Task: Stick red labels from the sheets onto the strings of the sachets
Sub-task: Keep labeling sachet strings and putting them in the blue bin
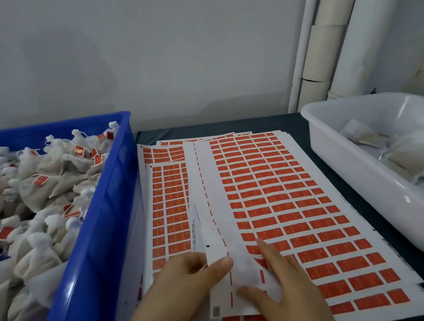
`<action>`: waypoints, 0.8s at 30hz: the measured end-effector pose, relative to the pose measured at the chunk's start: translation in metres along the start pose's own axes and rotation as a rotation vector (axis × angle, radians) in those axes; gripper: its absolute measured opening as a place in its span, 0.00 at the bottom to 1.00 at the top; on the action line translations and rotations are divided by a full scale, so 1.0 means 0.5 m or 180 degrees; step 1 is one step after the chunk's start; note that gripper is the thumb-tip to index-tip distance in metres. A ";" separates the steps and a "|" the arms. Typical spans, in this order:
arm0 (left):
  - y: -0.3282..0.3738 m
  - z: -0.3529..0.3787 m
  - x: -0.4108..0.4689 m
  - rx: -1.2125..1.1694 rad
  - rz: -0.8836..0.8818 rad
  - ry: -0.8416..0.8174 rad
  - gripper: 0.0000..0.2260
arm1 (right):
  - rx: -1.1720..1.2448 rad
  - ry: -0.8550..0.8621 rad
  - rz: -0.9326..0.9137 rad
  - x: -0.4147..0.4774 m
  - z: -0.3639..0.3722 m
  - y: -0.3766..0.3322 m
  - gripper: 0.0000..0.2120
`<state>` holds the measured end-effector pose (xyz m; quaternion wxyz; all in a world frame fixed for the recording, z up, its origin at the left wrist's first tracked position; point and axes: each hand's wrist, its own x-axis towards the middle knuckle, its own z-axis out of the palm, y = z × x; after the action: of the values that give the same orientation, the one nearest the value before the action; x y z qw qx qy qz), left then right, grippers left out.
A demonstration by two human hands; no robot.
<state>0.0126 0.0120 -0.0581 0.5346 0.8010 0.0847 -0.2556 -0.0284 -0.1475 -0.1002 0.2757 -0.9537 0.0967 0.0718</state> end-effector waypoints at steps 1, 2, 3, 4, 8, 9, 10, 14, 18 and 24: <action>0.002 0.003 0.001 -0.0047 0.0087 -0.0121 0.14 | 0.0178 0.0033 -0.0014 -0.004 -0.003 -0.004 0.36; 0.005 0.007 0.002 -0.0080 0.0167 -0.0229 0.12 | 0.0398 0.0082 -0.0065 -0.005 -0.008 -0.009 0.34; 0.009 0.008 0.002 -0.0154 0.0211 -0.0314 0.09 | 0.0610 0.0102 -0.0114 -0.009 -0.011 -0.009 0.33; 0.014 0.009 0.004 -0.0253 0.0214 -0.0381 0.09 | 0.0825 0.0175 -0.0198 -0.012 -0.016 -0.010 0.33; 0.020 0.007 0.012 -0.0693 0.0045 -0.0609 0.12 | 0.1368 0.0643 -0.0339 -0.022 -0.040 -0.006 0.24; 0.020 0.005 0.014 -0.0819 0.0033 -0.0625 0.13 | 0.1263 0.0801 -0.0281 -0.024 -0.048 -0.005 0.23; 0.017 0.004 0.014 -0.0926 0.0048 -0.0619 0.15 | 0.1176 0.0950 -0.0277 -0.027 -0.054 -0.006 0.20; 0.003 0.002 0.014 -0.1293 0.0145 -0.0554 0.24 | 0.0617 0.1036 -0.0525 -0.037 -0.063 -0.014 0.18; -0.012 0.007 0.015 -0.1221 0.0284 -0.0322 0.22 | 0.0427 0.1575 -0.1215 -0.045 -0.074 -0.025 0.29; -0.020 0.007 0.008 -0.1279 0.0239 -0.0229 0.22 | 0.0247 0.1581 -0.1442 -0.044 -0.073 -0.022 0.31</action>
<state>0.0109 0.0127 -0.0692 0.6955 0.6712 0.0850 -0.2420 -0.0441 -0.1548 -0.0596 0.2888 -0.9281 -0.0507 -0.2296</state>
